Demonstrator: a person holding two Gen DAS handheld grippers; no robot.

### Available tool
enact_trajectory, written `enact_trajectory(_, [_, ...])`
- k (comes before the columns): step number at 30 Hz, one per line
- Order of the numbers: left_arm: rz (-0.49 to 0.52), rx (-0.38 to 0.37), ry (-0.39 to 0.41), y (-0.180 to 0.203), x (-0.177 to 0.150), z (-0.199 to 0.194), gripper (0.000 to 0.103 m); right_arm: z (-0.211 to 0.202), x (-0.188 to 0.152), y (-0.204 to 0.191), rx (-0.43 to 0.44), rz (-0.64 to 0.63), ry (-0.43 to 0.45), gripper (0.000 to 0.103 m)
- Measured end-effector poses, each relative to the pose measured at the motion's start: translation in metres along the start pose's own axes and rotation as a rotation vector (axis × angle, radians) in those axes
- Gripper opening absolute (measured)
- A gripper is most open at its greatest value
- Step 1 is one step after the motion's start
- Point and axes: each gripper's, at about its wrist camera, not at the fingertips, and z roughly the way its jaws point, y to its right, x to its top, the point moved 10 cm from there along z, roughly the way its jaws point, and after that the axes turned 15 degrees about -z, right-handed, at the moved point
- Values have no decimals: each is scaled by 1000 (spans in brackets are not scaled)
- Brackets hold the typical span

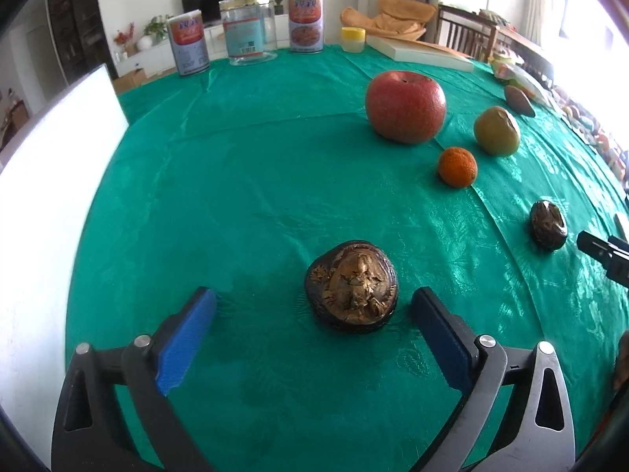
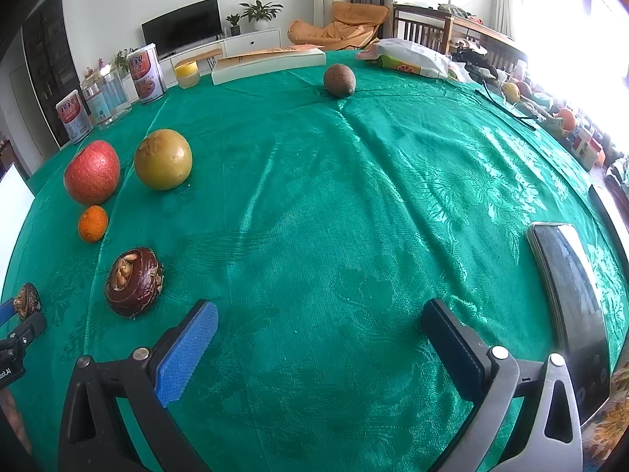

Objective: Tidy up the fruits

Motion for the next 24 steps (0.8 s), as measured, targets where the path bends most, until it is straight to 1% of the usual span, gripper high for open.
enact_trajectory(11, [-6, 2, -3, -1, 1, 2, 103, -3, 0, 0, 15, 18, 11, 103])
enact_trajectory(12, [-6, 3, -3, -1, 1, 2, 103, -6, -1, 2, 28, 42, 15, 103])
enact_trajectory(14, [-6, 2, -3, -1, 1, 2, 103, -14, 3, 11, 92, 139, 41, 103])
enact_trajectory(16, [-6, 3, -3, -2, 1, 1, 103, -16, 25, 31, 124, 234, 62, 103])
enact_trajectory(19, [-7, 2, -3, -2, 1, 2, 103, 6, 84, 61, 155, 271, 41, 103])
enact_trajectory(21, [-7, 2, -3, -2, 1, 2, 103, 30, 127, 77, 146, 232, 14, 102])
enact_trajectory(23, [-7, 2, -3, -2, 1, 2, 102, 56, 167, 85, 129, 155, -3, 101])
enact_trajectory(24, [-7, 2, -3, -1, 1, 1, 102, 70, 182, 87, 121, 127, -18, 97])
